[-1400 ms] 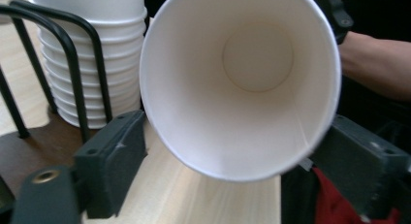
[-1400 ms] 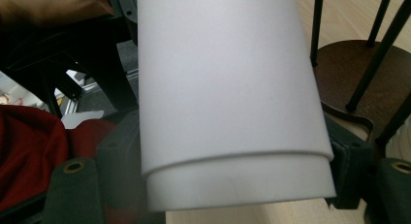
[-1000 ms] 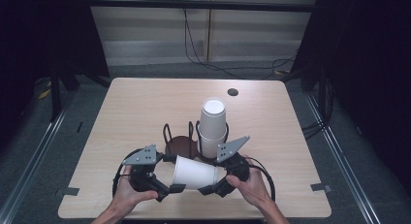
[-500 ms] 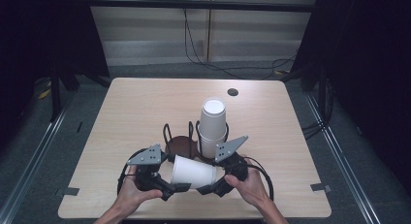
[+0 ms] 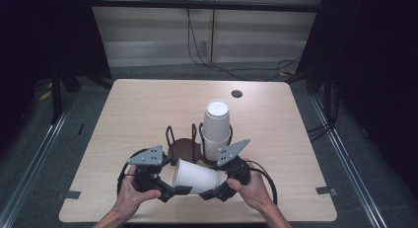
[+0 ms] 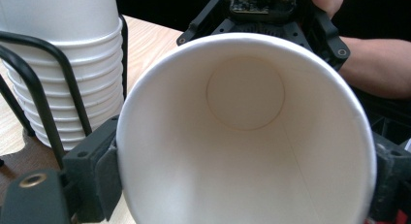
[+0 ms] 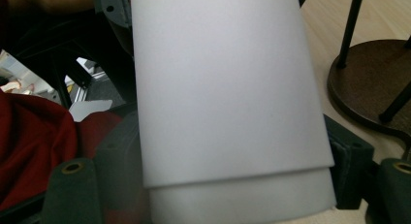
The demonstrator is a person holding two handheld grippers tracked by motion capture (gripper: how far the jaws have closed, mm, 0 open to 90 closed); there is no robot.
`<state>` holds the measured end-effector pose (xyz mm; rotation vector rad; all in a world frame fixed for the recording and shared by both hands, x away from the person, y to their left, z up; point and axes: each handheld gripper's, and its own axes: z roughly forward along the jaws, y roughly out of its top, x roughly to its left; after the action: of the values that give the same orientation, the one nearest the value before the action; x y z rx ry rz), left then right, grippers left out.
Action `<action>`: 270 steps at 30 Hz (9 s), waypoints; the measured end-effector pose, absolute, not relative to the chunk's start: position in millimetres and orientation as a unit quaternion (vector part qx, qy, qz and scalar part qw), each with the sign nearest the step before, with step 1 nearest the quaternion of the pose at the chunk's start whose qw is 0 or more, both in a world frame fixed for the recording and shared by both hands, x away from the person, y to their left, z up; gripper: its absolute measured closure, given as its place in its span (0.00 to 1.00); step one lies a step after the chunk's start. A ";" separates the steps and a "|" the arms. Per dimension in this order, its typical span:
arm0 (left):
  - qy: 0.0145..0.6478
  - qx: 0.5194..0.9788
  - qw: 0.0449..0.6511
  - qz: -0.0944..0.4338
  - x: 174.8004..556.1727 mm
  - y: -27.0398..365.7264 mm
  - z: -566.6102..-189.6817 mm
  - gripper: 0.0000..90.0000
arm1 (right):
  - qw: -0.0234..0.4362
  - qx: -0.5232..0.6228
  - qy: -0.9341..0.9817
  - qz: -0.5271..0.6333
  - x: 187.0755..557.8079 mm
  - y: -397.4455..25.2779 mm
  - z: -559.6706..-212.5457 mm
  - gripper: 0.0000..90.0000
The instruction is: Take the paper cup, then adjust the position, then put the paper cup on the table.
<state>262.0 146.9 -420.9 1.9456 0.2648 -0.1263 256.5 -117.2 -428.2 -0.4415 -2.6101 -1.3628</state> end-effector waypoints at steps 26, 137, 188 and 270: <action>0.153 0.835 0.527 -0.037 266.7 161.5 -411.1 0.17 | 0.016 -0.192 -0.852 -0.486 253.1 -133.5 -426.3 0.15; 0.284 0.941 0.166 0.081 370.1 222.7 -361.8 0.15 | -0.060 -0.274 -0.827 -0.486 255.1 -163.5 -436.2 0.17; 0.266 0.956 0.104 0.067 409.3 171.9 -408.8 0.07 | -0.054 -0.268 -0.831 -0.484 252.2 -161.2 -437.4 0.17; 0.285 0.890 0.356 0.017 327.3 269.8 -441.2 0.18 | -0.052 -0.283 -0.828 -0.481 253.9 -165.9 -438.2 0.16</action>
<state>327.3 269.8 -441.2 2.2973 0.7357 0.0430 253.9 -165.9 -438.2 -0.9188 -2.6921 -1.5638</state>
